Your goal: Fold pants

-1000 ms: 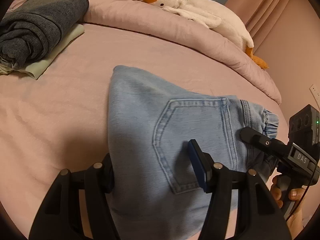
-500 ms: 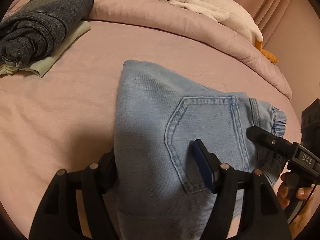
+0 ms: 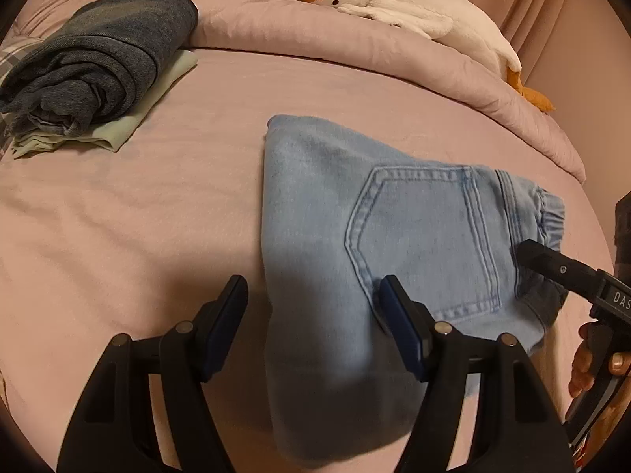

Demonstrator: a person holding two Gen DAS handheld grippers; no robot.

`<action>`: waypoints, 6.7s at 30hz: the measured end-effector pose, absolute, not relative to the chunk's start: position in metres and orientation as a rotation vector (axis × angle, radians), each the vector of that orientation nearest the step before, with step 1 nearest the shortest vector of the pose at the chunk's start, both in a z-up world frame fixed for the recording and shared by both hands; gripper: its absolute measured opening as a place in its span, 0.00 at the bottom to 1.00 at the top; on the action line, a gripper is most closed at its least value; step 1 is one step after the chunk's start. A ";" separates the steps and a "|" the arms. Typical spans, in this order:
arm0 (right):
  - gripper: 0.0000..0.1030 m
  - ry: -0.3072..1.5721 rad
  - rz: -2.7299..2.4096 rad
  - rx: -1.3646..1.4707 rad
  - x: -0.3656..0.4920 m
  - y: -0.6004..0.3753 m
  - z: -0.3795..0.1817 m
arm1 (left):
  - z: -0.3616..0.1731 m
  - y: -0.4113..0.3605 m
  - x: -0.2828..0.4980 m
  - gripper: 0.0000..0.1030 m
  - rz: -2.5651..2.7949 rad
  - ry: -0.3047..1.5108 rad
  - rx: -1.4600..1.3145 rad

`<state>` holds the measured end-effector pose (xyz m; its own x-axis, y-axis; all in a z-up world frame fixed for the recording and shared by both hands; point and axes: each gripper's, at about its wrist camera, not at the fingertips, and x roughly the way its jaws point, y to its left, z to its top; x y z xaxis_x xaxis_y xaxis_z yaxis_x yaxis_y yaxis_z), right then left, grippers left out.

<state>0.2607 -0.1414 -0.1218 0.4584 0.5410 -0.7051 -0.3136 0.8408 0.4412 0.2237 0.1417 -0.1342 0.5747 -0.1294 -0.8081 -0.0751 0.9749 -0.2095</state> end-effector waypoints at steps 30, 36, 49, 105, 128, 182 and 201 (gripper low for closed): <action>0.72 0.960 0.470 0.009 0.230 -0.127 -0.134 | -0.144 0.131 0.200 0.76 0.019 0.952 -0.149; 0.72 0.958 0.459 0.005 0.230 -0.123 -0.133 | -0.144 0.131 0.200 0.77 0.027 0.952 -0.152; 0.72 0.959 0.457 -0.002 0.231 -0.121 -0.133 | -0.145 0.132 0.201 0.78 0.028 0.953 -0.146; 0.72 0.901 0.412 -0.024 0.186 -0.128 -0.102 | -0.105 0.108 0.148 0.85 0.043 0.868 -0.084; 0.99 0.752 0.410 -0.054 0.086 -0.128 -0.059 | -0.049 0.084 0.044 0.99 0.072 0.796 -0.105; 0.99 0.650 0.407 -0.061 0.037 -0.122 -0.027 | -0.016 0.071 -0.004 0.99 0.202 0.716 -0.024; 0.99 0.650 0.403 -0.062 0.040 -0.124 -0.026 | -0.019 0.074 0.000 0.99 0.198 0.714 -0.011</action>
